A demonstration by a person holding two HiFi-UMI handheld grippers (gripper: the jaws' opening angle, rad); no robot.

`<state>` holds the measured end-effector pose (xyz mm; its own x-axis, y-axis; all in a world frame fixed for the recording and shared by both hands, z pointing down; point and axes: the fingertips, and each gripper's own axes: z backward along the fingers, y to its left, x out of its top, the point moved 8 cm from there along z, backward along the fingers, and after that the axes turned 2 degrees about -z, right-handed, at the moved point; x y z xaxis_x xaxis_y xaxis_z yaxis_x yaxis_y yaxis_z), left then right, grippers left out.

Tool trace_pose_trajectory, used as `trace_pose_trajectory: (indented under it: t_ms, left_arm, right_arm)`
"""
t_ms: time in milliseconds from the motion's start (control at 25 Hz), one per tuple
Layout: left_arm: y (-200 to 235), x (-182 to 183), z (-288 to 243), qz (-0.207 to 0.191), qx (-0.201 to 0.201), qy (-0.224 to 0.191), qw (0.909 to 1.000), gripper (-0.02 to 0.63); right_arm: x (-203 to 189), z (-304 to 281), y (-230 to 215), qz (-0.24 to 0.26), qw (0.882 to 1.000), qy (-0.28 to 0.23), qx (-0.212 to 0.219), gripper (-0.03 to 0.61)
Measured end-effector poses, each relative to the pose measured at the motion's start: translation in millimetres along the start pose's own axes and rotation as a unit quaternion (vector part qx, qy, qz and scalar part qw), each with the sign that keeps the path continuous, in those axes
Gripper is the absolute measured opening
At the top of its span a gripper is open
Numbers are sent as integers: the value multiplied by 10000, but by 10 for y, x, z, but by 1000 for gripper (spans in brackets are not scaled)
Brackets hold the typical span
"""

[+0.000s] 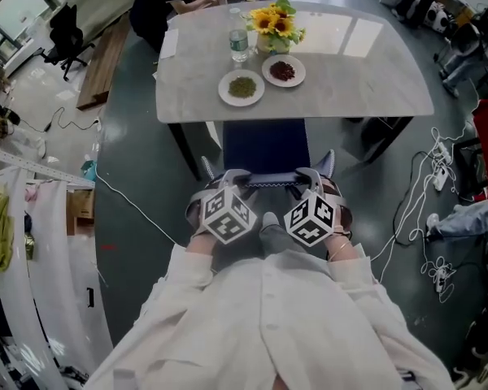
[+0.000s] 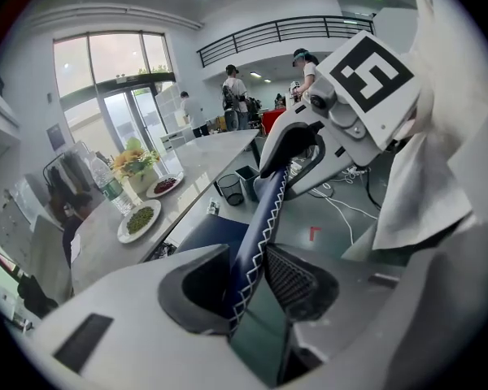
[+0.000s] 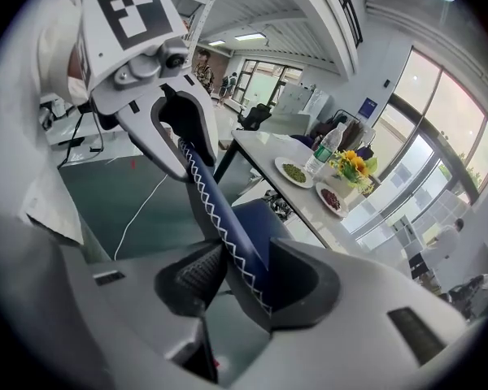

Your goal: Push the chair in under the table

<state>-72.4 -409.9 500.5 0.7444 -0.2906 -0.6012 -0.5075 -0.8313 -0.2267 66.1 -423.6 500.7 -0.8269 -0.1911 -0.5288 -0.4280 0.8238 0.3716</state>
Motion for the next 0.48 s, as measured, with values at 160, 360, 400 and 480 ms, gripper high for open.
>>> trace_pose_trajectory:
  t_ms: [160,360,400,480]
  left_arm:
    - [213,20,-80,89,36,11,10000,138]
    - [420,82,-185,151,75,22,9999,140]
    - [453,97,-212,161,95,23,9998,140]
    - [515,126,-261,182,129,21,9997,140]
  right_arm:
    - [91,-144,-166,77,10000,-35,43,150]
    - [149,-289,-375,137,9998,-69,86,150]
    - [153,-318,-417,156,9998,-75,89,150]
    - [164,-368,-496,187,9998,-75,94,150]
